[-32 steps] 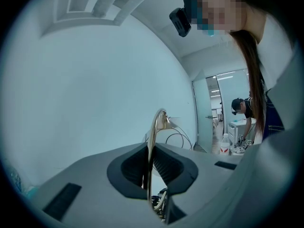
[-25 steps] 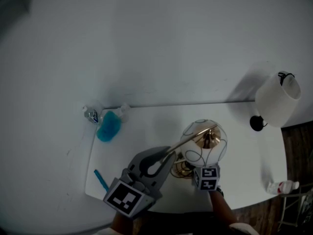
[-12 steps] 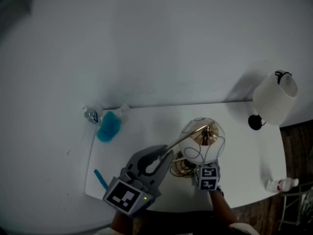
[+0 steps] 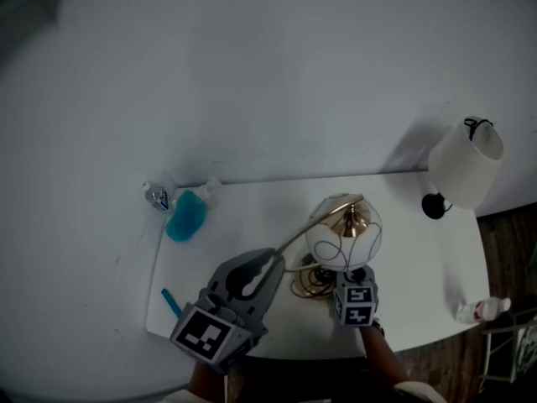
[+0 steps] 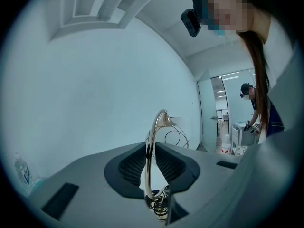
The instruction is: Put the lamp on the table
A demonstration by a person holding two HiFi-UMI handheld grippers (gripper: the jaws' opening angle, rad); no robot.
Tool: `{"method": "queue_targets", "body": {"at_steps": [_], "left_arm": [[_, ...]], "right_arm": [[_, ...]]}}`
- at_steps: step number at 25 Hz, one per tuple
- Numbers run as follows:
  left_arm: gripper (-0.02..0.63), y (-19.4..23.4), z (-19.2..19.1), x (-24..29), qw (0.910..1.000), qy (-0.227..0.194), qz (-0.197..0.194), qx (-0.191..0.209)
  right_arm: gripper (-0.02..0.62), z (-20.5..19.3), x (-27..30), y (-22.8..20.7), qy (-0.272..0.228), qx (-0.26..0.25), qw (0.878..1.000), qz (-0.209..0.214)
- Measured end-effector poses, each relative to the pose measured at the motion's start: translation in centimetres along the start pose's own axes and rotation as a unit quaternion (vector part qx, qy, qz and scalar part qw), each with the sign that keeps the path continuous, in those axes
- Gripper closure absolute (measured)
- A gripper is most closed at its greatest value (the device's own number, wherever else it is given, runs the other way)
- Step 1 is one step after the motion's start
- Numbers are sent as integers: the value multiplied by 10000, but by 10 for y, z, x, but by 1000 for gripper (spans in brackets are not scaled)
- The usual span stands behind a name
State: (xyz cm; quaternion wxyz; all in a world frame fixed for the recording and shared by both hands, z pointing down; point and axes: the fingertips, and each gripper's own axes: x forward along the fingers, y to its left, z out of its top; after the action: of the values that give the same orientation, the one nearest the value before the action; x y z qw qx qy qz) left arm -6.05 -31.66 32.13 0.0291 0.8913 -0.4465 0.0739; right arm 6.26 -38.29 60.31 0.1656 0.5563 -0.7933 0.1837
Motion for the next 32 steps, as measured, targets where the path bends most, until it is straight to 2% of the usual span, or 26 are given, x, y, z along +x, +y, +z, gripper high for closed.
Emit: {"method": "queue_targets", "body": {"at_steps": [13, 32], "left_arm": [[543, -7, -7, -28, 10000, 42, 21, 0], [583, -26, -20, -75, 9999, -11, 50, -106]], "right_arm": [[509, -6, -20, 9, 13, 24, 9999, -110], [508, -17, -71, 24, -57, 289, 9992, -279]]}}
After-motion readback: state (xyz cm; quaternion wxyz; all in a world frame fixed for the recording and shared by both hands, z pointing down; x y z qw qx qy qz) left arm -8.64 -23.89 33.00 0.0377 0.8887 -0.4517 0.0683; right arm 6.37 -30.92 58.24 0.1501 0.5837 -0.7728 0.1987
